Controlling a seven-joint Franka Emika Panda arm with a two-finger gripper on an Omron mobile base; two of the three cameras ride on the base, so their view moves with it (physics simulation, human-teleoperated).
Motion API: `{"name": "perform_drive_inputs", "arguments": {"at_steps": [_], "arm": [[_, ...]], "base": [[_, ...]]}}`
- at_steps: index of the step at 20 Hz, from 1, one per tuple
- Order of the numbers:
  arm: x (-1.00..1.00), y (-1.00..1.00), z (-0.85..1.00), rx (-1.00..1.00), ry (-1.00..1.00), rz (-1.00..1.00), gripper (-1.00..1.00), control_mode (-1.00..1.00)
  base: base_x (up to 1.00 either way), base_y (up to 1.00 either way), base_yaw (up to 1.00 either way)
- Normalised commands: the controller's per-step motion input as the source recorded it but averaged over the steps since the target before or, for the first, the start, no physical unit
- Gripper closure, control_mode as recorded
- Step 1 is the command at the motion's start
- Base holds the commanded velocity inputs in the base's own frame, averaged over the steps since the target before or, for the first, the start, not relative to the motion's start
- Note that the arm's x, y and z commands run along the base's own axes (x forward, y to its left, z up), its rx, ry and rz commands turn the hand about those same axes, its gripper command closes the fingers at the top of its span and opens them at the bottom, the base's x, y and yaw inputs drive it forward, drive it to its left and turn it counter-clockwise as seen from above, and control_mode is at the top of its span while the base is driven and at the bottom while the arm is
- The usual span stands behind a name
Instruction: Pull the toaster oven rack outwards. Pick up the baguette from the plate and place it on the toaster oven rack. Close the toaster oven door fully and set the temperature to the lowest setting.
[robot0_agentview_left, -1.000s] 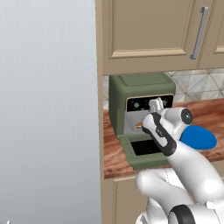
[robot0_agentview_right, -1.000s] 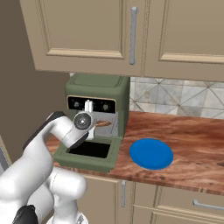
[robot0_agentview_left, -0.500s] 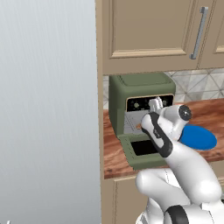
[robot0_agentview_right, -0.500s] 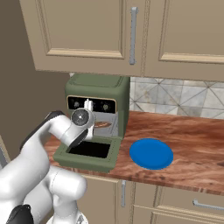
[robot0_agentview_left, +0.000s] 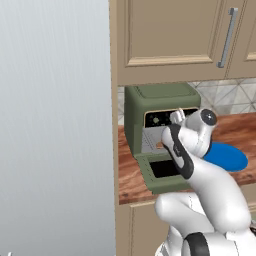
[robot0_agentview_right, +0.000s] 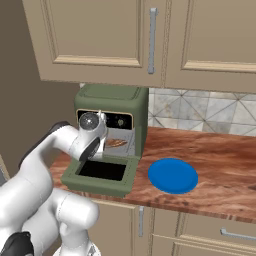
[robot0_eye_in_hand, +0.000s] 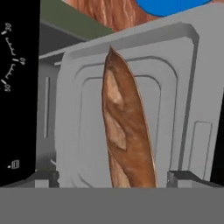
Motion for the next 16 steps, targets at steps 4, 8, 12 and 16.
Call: {"name": "perform_drive_inputs", "arguments": {"at_steps": [4,8,12,16], "arm": [[-0.06,-0.15,0.01,0.0,0.23,0.0,-1.0,-1.0],[-0.42,-0.3,-0.13,0.0,0.12,0.06,-1.0,-1.0],[-0.92,-0.46,-0.37,0.0,-0.02,0.12,-1.0,-1.0],[-0.78,-0.38,-0.16,0.01,-0.17,0.09,-1.0,-1.0]], "base": [[0.0,0.0,0.0],[0.0,0.0,0.0],[0.0,0.0,0.0],[0.0,0.0,0.0]]}}
